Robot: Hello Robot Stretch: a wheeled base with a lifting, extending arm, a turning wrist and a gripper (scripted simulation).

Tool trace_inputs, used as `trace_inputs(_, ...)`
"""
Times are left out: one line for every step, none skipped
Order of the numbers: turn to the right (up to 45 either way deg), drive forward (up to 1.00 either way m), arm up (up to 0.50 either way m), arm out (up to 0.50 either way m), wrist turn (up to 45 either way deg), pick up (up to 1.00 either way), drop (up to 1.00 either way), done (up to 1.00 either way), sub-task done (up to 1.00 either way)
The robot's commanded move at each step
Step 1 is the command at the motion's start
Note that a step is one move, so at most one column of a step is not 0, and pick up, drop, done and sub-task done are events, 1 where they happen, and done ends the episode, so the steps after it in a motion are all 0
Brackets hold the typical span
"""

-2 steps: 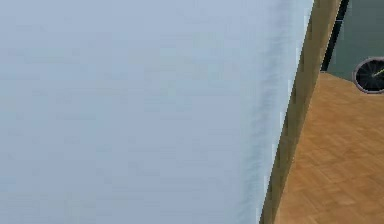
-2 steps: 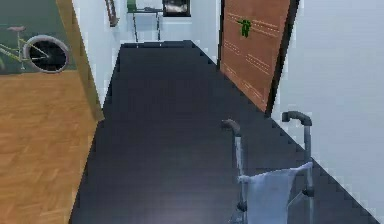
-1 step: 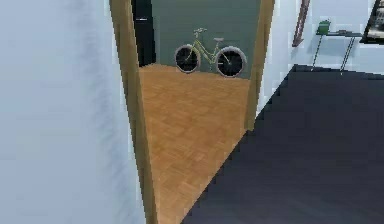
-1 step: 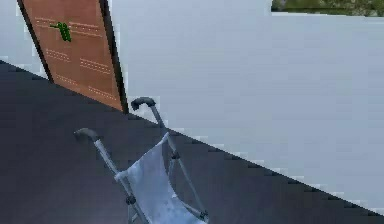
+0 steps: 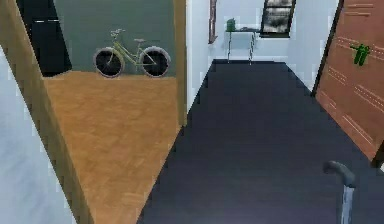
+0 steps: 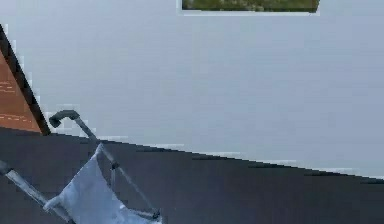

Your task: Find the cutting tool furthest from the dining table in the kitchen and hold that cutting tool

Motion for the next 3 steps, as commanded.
trace_inputs(0.0,0.75,0.00,0.00,0.0,0.00,0.00,0.00,0.00)
trace_inputs(-45.0,0.00,0.00,0.00,0.0,0.00,0.00,0.00,0.00)
trace_inputs(0.0,0.90,0.00,0.00,0.0,0.00,0.00,0.00,0.00)
